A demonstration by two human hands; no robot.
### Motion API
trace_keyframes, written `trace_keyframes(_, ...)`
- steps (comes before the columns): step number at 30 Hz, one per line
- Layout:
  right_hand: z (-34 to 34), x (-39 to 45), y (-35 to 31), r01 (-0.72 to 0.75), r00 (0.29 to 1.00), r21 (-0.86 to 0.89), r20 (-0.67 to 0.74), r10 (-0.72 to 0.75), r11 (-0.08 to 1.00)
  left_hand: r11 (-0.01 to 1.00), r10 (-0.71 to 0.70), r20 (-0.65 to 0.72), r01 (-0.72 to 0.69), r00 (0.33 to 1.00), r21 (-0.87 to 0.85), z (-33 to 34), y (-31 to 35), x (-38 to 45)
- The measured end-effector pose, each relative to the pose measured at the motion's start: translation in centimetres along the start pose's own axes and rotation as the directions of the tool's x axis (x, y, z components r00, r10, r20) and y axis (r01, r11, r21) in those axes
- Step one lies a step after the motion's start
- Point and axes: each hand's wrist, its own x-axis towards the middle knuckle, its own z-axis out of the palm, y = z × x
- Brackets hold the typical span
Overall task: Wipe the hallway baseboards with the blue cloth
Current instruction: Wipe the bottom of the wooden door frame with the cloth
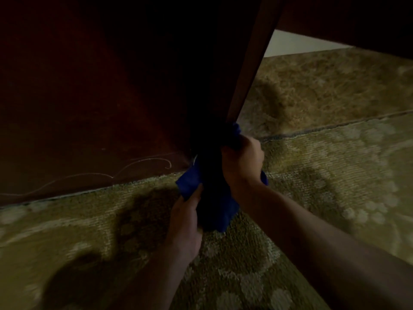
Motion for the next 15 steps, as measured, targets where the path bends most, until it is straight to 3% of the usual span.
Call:
trace_keyframes(3,-0.9,-0.5,-0.3,0.137,0.988,0.044,-0.079,-0.133,0.99,1.0,0.006,0.024,-0.005,1.0,-0.028,-0.1,0.0,0.3)
trace_keyframes(5,-0.3,0.2,0.6,0.112,0.993,-0.083,0.029,-0.11,0.99,1.0,0.01,0.007,-0.01,1.0,-0.026,-0.1,0.0,0.3)
trace_keyframes(7,0.5,1.1,1.0,-0.002,0.987,-0.158,0.161,0.027,0.987,0.999,0.027,-0.023,-0.027,0.999,-0.017,0.1,0.0,0.3)
trace_keyframes(10,0.6,1.9,1.9,-0.266,0.939,0.003,0.226,0.258,0.964,0.998,0.06,-0.062,-0.059,0.996,0.019,0.1,-0.1,-0.1)
trace_keyframes(13,-1.0,0.2,2.5,-0.571,0.777,0.18,0.434,0.456,0.801,0.994,0.105,-0.196,-0.094,0.975,0.063,-1.0,0.2,-1.0)
trace_keyframes(15,-1.1,-0.9,3.1,-0.662,0.714,0.249,0.499,0.491,0.707,0.987,0.158,-0.239,-0.144,0.958,0.076,-1.6,0.5,-1.7)
